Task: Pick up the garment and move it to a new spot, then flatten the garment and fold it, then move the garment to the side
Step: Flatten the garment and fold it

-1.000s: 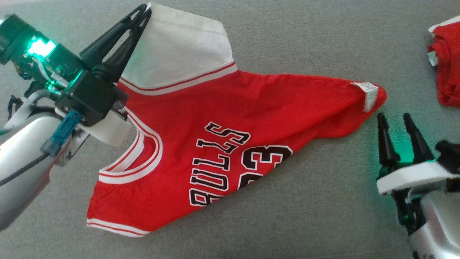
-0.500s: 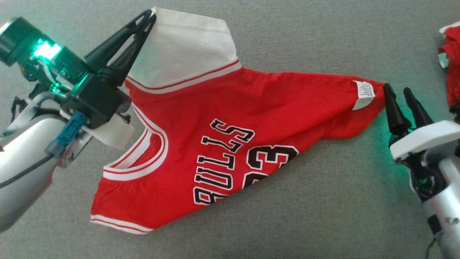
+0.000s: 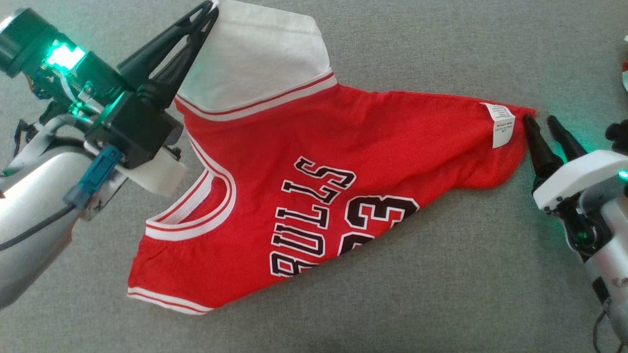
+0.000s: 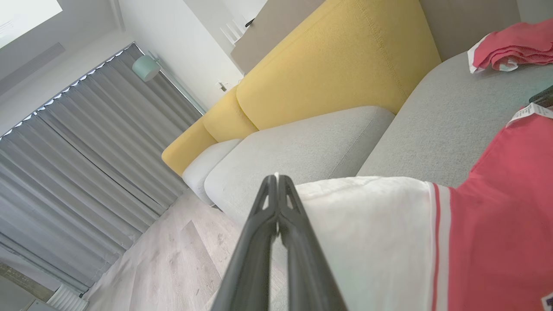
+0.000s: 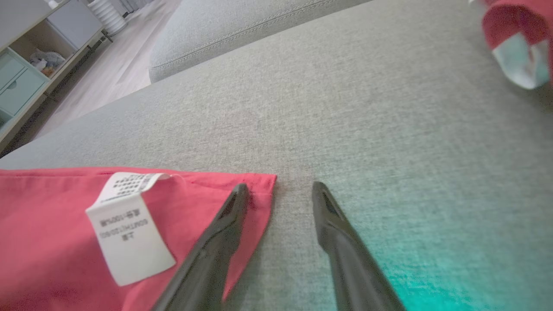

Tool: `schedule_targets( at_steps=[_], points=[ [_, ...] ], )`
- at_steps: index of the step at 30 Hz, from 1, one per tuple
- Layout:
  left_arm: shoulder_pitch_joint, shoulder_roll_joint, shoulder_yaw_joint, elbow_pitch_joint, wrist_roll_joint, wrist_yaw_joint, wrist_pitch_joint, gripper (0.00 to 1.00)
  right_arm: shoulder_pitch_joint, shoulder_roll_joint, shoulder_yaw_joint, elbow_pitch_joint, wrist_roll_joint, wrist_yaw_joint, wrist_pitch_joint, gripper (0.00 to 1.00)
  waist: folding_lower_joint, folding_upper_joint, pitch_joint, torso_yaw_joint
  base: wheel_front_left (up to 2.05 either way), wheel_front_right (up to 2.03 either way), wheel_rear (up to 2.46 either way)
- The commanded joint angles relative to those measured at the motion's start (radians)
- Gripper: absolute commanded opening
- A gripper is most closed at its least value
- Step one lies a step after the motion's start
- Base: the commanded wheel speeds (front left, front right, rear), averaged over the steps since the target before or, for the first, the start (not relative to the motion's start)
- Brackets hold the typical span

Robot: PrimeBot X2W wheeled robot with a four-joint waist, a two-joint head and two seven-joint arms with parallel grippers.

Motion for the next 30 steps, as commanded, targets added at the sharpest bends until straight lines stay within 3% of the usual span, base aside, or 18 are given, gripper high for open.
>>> schedule_targets(
  at_steps=[1, 2, 3, 4, 5, 9, 17, 25, 30],
  points=[
    [-0.052, 0.032, 0.051, -0.022, 0.006, 0.001, 0.003, 0.00, -0.004, -0.023, 0.028, -0.013, 0.011, -0.001, -0.008, 0.46, -0.0001, 0.0000, 0.001, 0.001, 0.00, 0.00, 0.00],
    [-0.051, 0.032, 0.051, -0.021, 0.006, 0.001, 0.002, 0.00, -0.006, -0.024, 0.039, -0.011, 0.015, -0.001, -0.008, 0.40, -0.0001, 0.0000, 0.001, 0.002, 0.00, 0.00, 0.00],
    [-0.050, 0.033, 0.050, -0.018, 0.004, 0.001, 0.000, 0.00, -0.007, -0.027, 0.050, -0.007, 0.018, -0.001, -0.006, 0.17, -0.0001, 0.0000, 0.000, 0.002, 0.00, 0.00, 0.00],
    [-0.049, 0.034, 0.050, -0.016, 0.003, 0.001, -0.001, 0.00, -0.009, -0.029, 0.062, -0.005, 0.020, -0.001, -0.004, 0.03, -0.0001, 0.0000, 0.000, 0.002, 0.00, 0.00, 0.00],
    [-0.049, 0.034, 0.050, -0.014, 0.001, 0.001, -0.003, 0.00, -0.011, -0.032, 0.073, -0.002, 0.026, -0.001, -0.003, 0.00, -0.0001, 0.0000, 0.000, 0.002, 0.00, 0.00, 0.00],
    [-0.048, 0.036, 0.050, -0.008, -0.002, 0.003, -0.008, 0.00, -0.025, -0.050, 0.107, -0.004, 0.050, -0.001, -0.007, 0.00, -0.0001, 0.0000, -0.003, -0.001, 0.00, 0.00, 0.00],
    [-0.051, 0.041, 0.069, 0.004, 0.003, 0.025, -0.070, 0.00, -0.074, -0.107, 0.110, -0.059, 0.084, -0.001, -0.132, 0.00, -0.0001, 0.0000, -0.038, -0.012, 0.00, 0.00, 0.00],
    [-0.086, 0.057, 0.131, -0.001, 0.010, 0.061, -0.190, 0.00, -0.134, -0.228, 0.067, -0.215, 0.058, -0.001, -0.192, 0.00, -0.0001, 0.0000, -0.119, -0.027, 0.00, 0.00, 0.00],
    [-0.114, 0.085, 0.174, -0.004, -0.003, 0.054, -0.221, 0.00, -0.167, -0.296, 0.031, -0.314, 0.014, -0.001, -0.193, 0.00, -0.0001, 0.0000, -0.182, -0.042, 0.00, 0.00, 0.00]
  ],
)
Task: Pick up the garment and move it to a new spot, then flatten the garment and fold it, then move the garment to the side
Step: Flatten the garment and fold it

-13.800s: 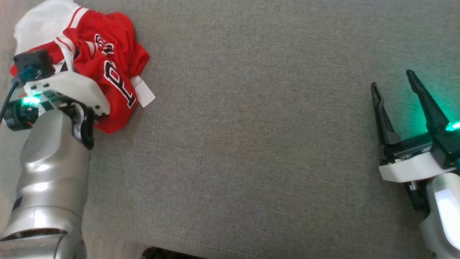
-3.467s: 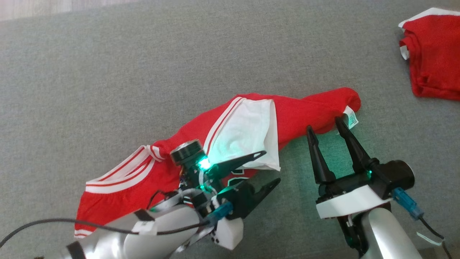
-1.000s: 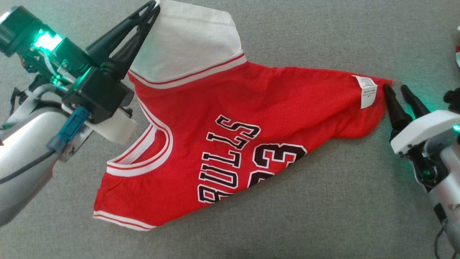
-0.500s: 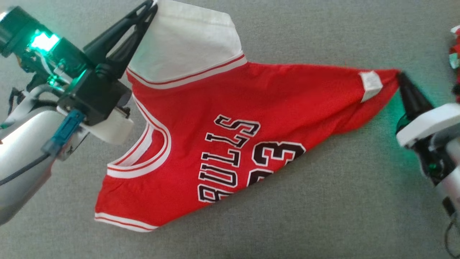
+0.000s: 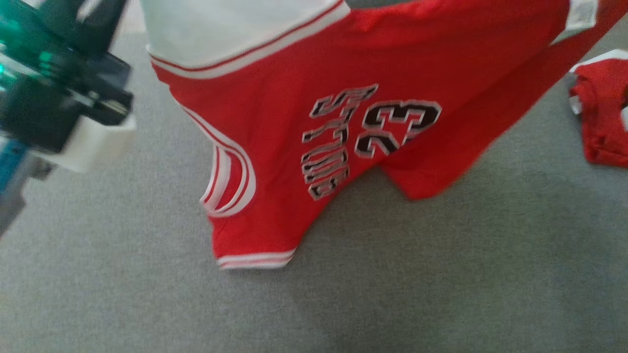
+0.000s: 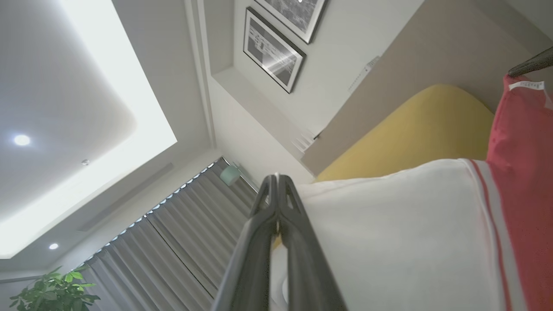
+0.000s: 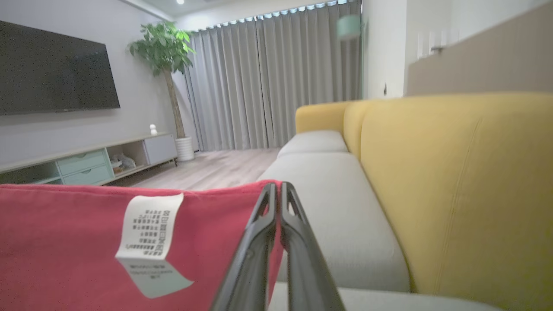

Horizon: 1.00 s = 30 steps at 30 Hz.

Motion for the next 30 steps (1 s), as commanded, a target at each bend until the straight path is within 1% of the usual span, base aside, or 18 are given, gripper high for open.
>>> schedule_targets(
  at_steps=[1, 4, 7, 10, 12, 13, 17, 21, 25, 30],
  points=[
    [-0.055, 0.059, 0.076, -0.015, -0.019, -0.002, -0.007, 0.00, -0.024, -0.052, -0.019, -0.050, -0.017, -0.001, -0.005, 0.00, 0.0001, 0.0000, -0.040, -0.014, 0.00, 0.00, 0.00],
    [-0.069, 0.077, 0.098, -0.015, -0.044, -0.020, -0.012, 0.00, -0.043, -0.082, -0.050, -0.109, -0.044, -0.001, 0.018, 0.00, 0.0001, 0.0000, -0.076, -0.025, 0.00, 0.00, 0.00],
    [-0.101, 0.092, 0.114, -0.022, -0.047, -0.043, -0.015, 0.00, -0.064, -0.107, -0.086, -0.166, -0.071, -0.001, 0.050, 0.00, 0.0001, 0.0000, -0.107, -0.034, 0.00, 0.00, 0.00],
    [-0.129, 0.093, 0.124, -0.027, -0.049, -0.055, -0.015, 0.00, -0.083, -0.118, -0.114, -0.196, -0.088, -0.001, 0.073, 0.00, 0.0001, 0.0000, -0.122, -0.040, 0.00, 0.00, 0.00],
    [-0.181, 0.084, 0.134, -0.023, -0.050, -0.077, -0.014, 0.00, -0.117, -0.119, -0.156, -0.223, -0.117, -0.001, 0.105, 0.00, 0.0001, 0.0000, -0.142, -0.047, 0.00, 0.00, 0.00],
    [-0.181, 0.084, 0.134, -0.023, -0.050, -0.077, -0.014, 0.00, -0.117, -0.119, -0.156, -0.223, -0.117, -0.001, 0.105, 0.00, 0.0001, 0.0000, -0.142, -0.047, 0.00, 0.00, 0.00],
    [-0.261, 0.048, 0.138, 0.010, -0.061, -0.118, -0.007, 0.00, -0.175, -0.106, -0.189, -0.228, -0.154, -0.001, 0.140, 0.00, 0.0001, 0.0000, -0.154, -0.052, 0.00, 0.00, 0.00],
    [-0.347, 0.003, 0.127, 0.095, -0.070, -0.173, 0.012, 0.00, -0.236, -0.074, -0.183, -0.202, -0.190, -0.001, 0.175, 0.00, 0.0001, 0.0000, -0.135, -0.051, 0.00, 0.00, 0.00],
    [-0.432, -0.047, 0.110, 0.230, -0.056, -0.213, 0.023, 0.00, -0.303, -0.030, -0.162, -0.140, -0.212, -0.001, 0.208, 0.00, 0.0001, 0.0000, -0.075, -0.040, 0.00, 0.00, 0.00],
    [-0.511, -0.109, 0.077, 0.393, -0.021, -0.246, 0.011, 0.00, -0.408, 0.037, -0.114, -0.044, -0.227, -0.001, 0.221, 0.00, 0.0001, 0.0000, 0.032, -0.031, 0.00, 0.00, 0.00]
  ],
)
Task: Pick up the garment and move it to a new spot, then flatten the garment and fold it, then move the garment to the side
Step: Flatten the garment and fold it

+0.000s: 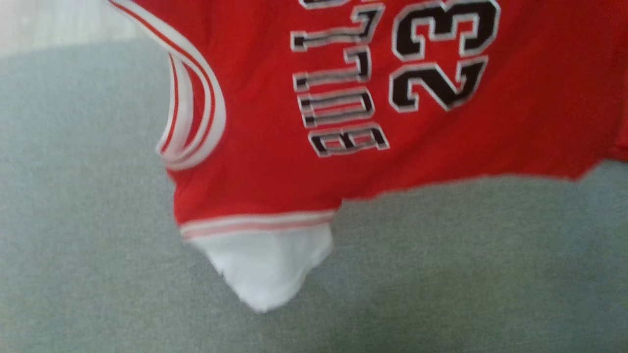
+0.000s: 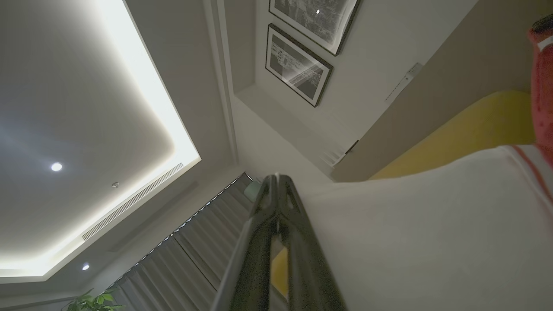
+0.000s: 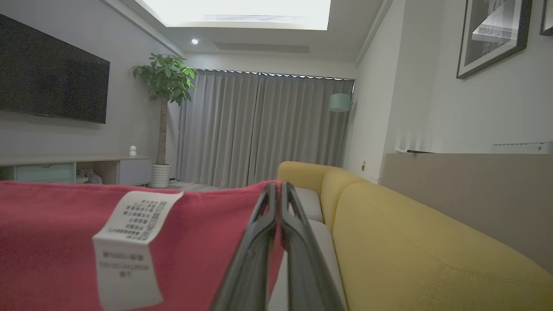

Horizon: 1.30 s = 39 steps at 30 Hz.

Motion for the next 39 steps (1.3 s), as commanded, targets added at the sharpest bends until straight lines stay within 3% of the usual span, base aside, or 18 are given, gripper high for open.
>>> schedule_targets(
  at_steps=[1, 5, 8, 11, 18, 24, 29, 39],
  points=[
    [-0.075, 0.012, 0.038, 0.029, 0.009, -0.001, -0.006, 0.00, -0.063, 0.012, 0.007, 0.005, -0.012, -0.001, 0.000, 0.00, -0.0002, 0.0000, 0.085, 0.009, 0.00, 0.00, 0.00],
    [-0.163, -0.033, 0.026, 0.140, 0.075, 0.009, -0.032, 0.00, -0.190, 0.097, 0.026, 0.120, -0.026, -0.001, -0.045, 0.00, -0.0002, 0.0000, 0.200, 0.007, 0.00, 0.00, 0.00],
    [-0.222, -0.051, 0.043, 0.180, 0.113, 0.039, -0.038, 0.00, -0.266, 0.126, 0.037, 0.184, -0.049, -0.001, -0.093, 0.00, -0.0002, 0.0000, 0.252, 0.002, 0.00, 0.00, 0.00],
    [-0.254, -0.064, 0.072, 0.141, 0.146, 0.072, -0.038, 0.00, -0.327, 0.135, 0.049, 0.239, -0.084, -0.001, -0.151, 0.00, -0.0002, 0.0000, 0.287, 0.003, 0.00, 0.00, 0.00],
    [-0.187, -0.053, 0.123, 0.053, 0.148, 0.055, -0.039, 0.00, -0.352, 0.116, 0.094, 0.319, -0.105, -0.001, -0.213, 0.00, -0.0002, 0.0000, 0.328, 0.029, 0.00, 0.00, 0.00],
    [-0.012, -0.015, 0.156, -0.040, 0.117, 0.015, -0.039, 0.00, -0.285, 0.100, 0.120, 0.352, -0.083, -0.001, -0.233, 0.00, -0.0002, 0.0000, 0.345, 0.044, 0.00, 0.00, 0.00],
    [0.154, 0.012, 0.183, -0.122, 0.099, 0.018, -0.039, 0.00, -0.200, 0.088, 0.114, 0.348, -0.063, -0.001, -0.238, 0.00, -0.0002, 0.0000, 0.327, 0.051, 0.00, 0.00, 0.00],
    [0.652, 0.066, 0.234, -0.330, 0.026, 0.044, -0.039, 0.00, 0.218, 0.042, -0.012, 0.150, -0.036, -0.001, -0.239, 0.00, -0.0002, 0.0000, 0.215, 0.040, 0.00, 0.00, 0.00]
  ],
)
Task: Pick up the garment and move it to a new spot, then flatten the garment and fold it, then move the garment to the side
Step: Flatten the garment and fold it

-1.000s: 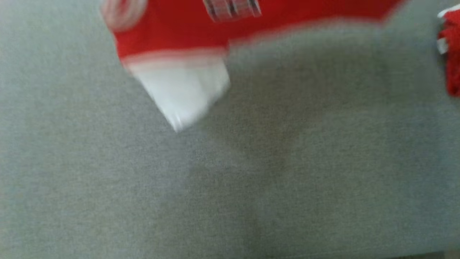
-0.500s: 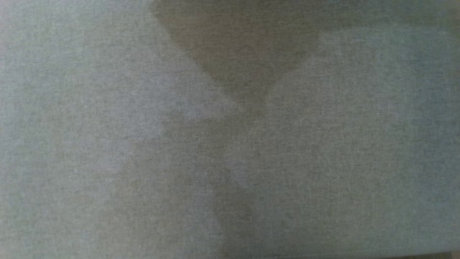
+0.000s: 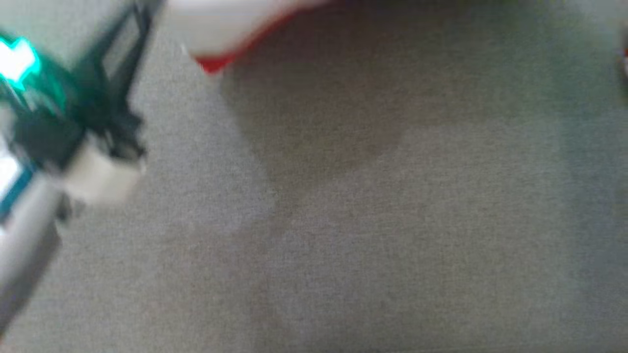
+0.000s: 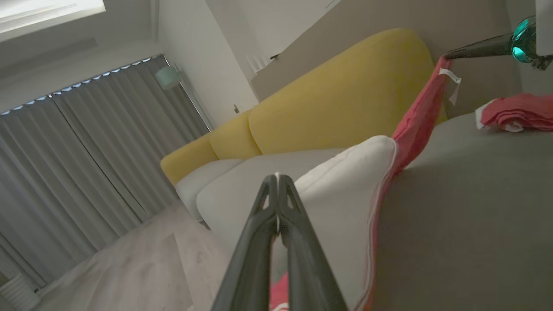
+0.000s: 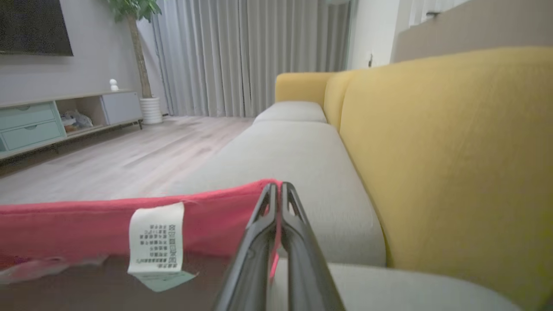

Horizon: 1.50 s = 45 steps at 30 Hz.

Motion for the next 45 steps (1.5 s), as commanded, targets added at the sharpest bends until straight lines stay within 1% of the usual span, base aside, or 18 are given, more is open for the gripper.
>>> schedule_targets(
  at_steps=[1, 3, 6, 11, 15, 18, 22, 26, 27, 30, 31, 34, 38, 45],
  points=[
    [-0.010, 0.056, 0.061, -0.038, 0.000, 0.011, -0.001, 0.00, 0.046, -0.029, -0.008, -0.036, 0.011, -0.001, -0.006, 0.00, 0.0002, 0.0000, -0.028, -0.009, 0.00, 0.00, 0.00],
    [0.072, 0.059, 0.069, -0.066, 0.002, 0.028, -0.001, 0.00, 0.138, -0.038, -0.025, -0.074, 0.020, -0.001, -0.006, 0.00, 0.0002, 0.0000, -0.048, -0.015, 0.00, 0.00, 0.00],
    [0.189, 0.048, 0.070, -0.096, 0.012, 0.053, -0.001, 0.00, 0.270, -0.042, -0.065, -0.128, 0.017, -0.001, -0.006, 0.00, 0.0002, 0.0000, -0.075, -0.024, 0.00, 0.00, 0.00],
    [0.367, 0.015, 0.066, -0.122, 0.021, 0.081, -0.001, 0.00, 0.469, -0.030, -0.136, -0.204, 0.004, -0.001, 0.006, 0.00, 0.0002, 0.0000, -0.113, -0.036, 0.00, 0.00, 0.00],
    [0.485, -0.002, 0.077, -0.125, 0.027, 0.098, -0.001, 0.00, 0.606, -0.013, -0.196, -0.256, -0.036, -0.001, 0.039, 0.00, 0.0002, 0.0000, -0.131, -0.037, 0.00, 0.00, 0.00],
    [0.549, -0.009, 0.087, -0.124, 0.035, 0.102, -0.001, 0.00, 0.693, 0.013, -0.236, -0.307, -0.055, -0.001, 0.070, 0.00, 0.0002, 0.0000, -0.136, -0.034, 0.00, 0.00, 0.00],
    [0.588, -0.022, 0.095, -0.110, 0.040, 0.078, -0.001, 0.00, 0.762, 0.046, -0.284, -0.370, -0.082, -0.001, 0.110, 0.00, 0.0002, 0.0000, -0.128, -0.030, 0.00, 0.00, 0.00],
    [0.551, -0.042, 0.106, -0.088, 0.055, 0.045, -0.001, 0.00, 0.762, 0.076, -0.316, -0.404, -0.116, -0.001, 0.151, 0.00, 0.0002, 0.0000, -0.102, -0.019, 0.00, 0.00, 0.00],
    [0.508, -0.055, 0.115, -0.067, 0.066, 0.025, -0.001, 0.00, 0.743, 0.086, -0.321, -0.406, -0.132, -0.001, 0.169, 0.00, 0.0002, 0.0000, -0.085, -0.014, 0.00, 0.00, 0.00],
    [0.426, -0.079, 0.119, -0.028, 0.094, -0.011, -0.001, 0.00, 0.696, 0.098, -0.315, -0.395, -0.149, -0.001, 0.184, 0.00, 0.0002, 0.0000, -0.058, -0.010, 0.00, 0.00, 0.00],
    [0.426, -0.079, 0.119, -0.028, 0.094, -0.011, -0.001, 0.00, 0.696, 0.098, -0.315, -0.395, -0.149, -0.001, 0.184, 0.00, 0.0002, 0.0000, -0.058, -0.010, 0.00, 0.00, 0.00],
    [0.334, -0.099, 0.122, 0.013, 0.131, -0.039, -0.001, 0.00, 0.637, 0.107, -0.307, -0.374, -0.154, -0.001, 0.192, 0.00, 0.0002, 0.0000, -0.030, -0.009, 0.00, 0.00, 0.00],
    [0.218, -0.116, 0.130, 0.063, 0.172, -0.066, -0.001, 0.00, 0.556, 0.111, -0.294, -0.337, -0.155, -0.001, 0.189, 0.00, 0.0002, 0.0000, 0.000, -0.009, 0.00, 0.00, 0.00],
    [0.062, -0.119, 0.141, 0.136, 0.220, -0.093, -0.001, 0.00, 0.403, 0.109, -0.261, -0.261, -0.151, -0.001, 0.168, 0.00, 0.0002, 0.0000, 0.048, -0.018, 0.00, 0.00, 0.00]
  ],
)
